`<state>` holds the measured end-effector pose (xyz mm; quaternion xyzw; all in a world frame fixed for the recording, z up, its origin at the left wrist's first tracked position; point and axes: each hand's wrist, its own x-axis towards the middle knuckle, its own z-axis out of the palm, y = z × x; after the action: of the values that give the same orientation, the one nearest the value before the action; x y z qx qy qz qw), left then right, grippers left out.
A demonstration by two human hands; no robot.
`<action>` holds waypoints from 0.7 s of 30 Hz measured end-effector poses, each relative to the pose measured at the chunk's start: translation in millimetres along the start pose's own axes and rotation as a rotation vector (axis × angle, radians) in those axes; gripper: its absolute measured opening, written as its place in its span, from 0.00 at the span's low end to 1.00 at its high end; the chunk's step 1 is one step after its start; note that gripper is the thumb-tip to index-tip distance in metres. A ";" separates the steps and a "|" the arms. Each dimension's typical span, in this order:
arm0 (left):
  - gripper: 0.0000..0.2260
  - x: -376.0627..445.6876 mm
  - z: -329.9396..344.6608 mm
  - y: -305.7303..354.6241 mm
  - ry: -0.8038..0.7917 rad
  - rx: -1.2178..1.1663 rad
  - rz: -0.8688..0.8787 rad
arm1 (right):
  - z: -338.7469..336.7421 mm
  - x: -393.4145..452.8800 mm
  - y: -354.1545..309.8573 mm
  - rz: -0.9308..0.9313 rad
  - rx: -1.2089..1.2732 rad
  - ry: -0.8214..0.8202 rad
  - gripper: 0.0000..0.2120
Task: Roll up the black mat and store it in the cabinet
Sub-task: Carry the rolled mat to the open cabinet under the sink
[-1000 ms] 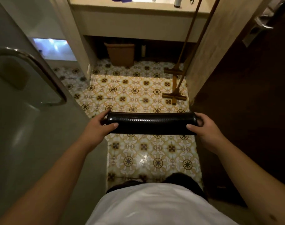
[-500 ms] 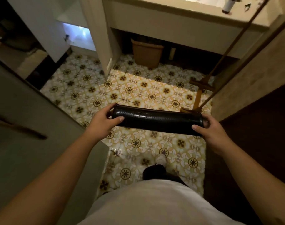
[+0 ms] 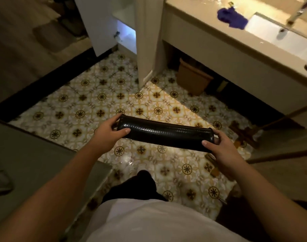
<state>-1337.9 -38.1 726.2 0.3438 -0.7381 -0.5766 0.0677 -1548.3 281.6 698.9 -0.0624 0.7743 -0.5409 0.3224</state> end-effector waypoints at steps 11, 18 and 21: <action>0.29 109.4 -56.1 11.4 0.199 -0.092 -0.062 | 60.3 171.6 -99.8 -0.040 -0.001 -0.207 0.21; 0.29 169.2 -92.6 22.0 0.364 -0.168 -0.105 | 110.4 269.3 -165.7 -0.087 -0.053 -0.350 0.19; 0.29 197.2 -106.5 18.6 0.434 -0.196 -0.143 | 140.1 322.4 -189.9 -0.111 -0.080 -0.441 0.19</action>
<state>-1441.8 -237.4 719.1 0.5026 -0.6206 -0.5616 0.2166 -1769.6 -51.0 697.3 -0.2341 0.7014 -0.4999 0.4509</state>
